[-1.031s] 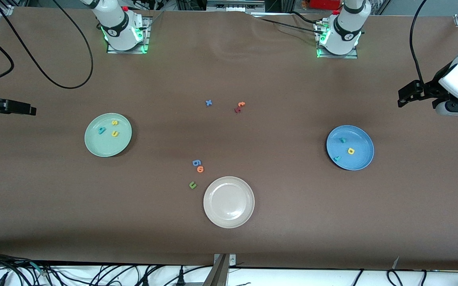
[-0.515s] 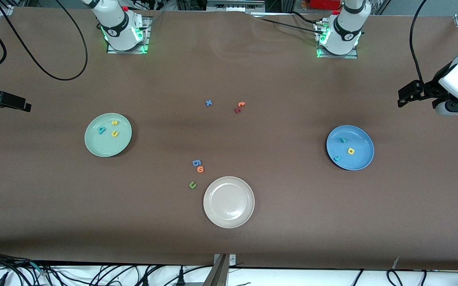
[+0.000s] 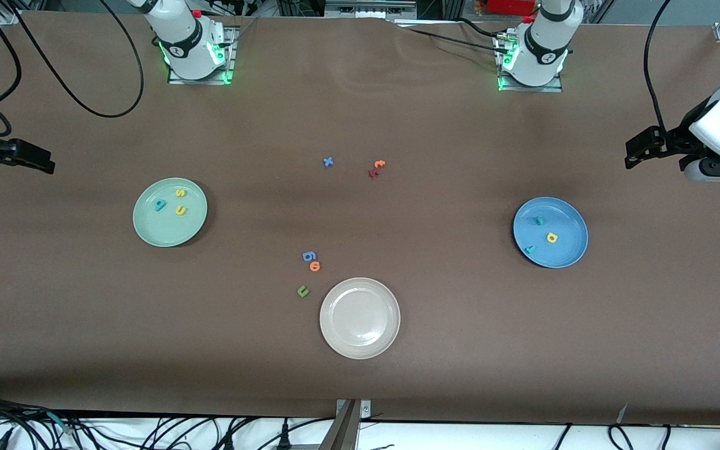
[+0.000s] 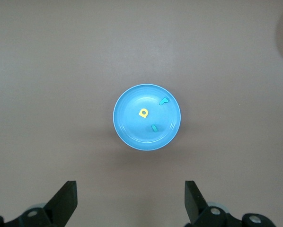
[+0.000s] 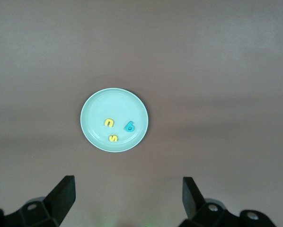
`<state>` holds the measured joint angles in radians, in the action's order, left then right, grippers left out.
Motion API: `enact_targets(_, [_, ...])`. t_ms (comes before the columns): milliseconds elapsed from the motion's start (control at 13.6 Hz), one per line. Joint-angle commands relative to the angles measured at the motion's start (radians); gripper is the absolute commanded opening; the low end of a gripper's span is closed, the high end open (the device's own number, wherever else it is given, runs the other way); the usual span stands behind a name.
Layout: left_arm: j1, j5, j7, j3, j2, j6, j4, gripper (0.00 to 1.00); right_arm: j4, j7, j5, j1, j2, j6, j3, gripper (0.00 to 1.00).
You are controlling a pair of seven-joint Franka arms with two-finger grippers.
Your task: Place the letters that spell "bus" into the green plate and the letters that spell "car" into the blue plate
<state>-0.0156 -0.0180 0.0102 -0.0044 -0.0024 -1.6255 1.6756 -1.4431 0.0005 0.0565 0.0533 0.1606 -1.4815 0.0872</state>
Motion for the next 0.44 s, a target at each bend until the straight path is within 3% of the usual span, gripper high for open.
enact_targets(0, [-0.001,0.03,0.011,0.003,-0.004,-0.011,0.006,1.0,-0.03,0.016,0.003,0.008,-0.024,-0.013,-0.003,1.0])
enact_targets(368, [-0.001,0.03,0.011,0.001,-0.004,-0.011,0.006,1.0,-0.017,0.018,-0.03,0.008,-0.026,-0.01,-0.001,1.0])
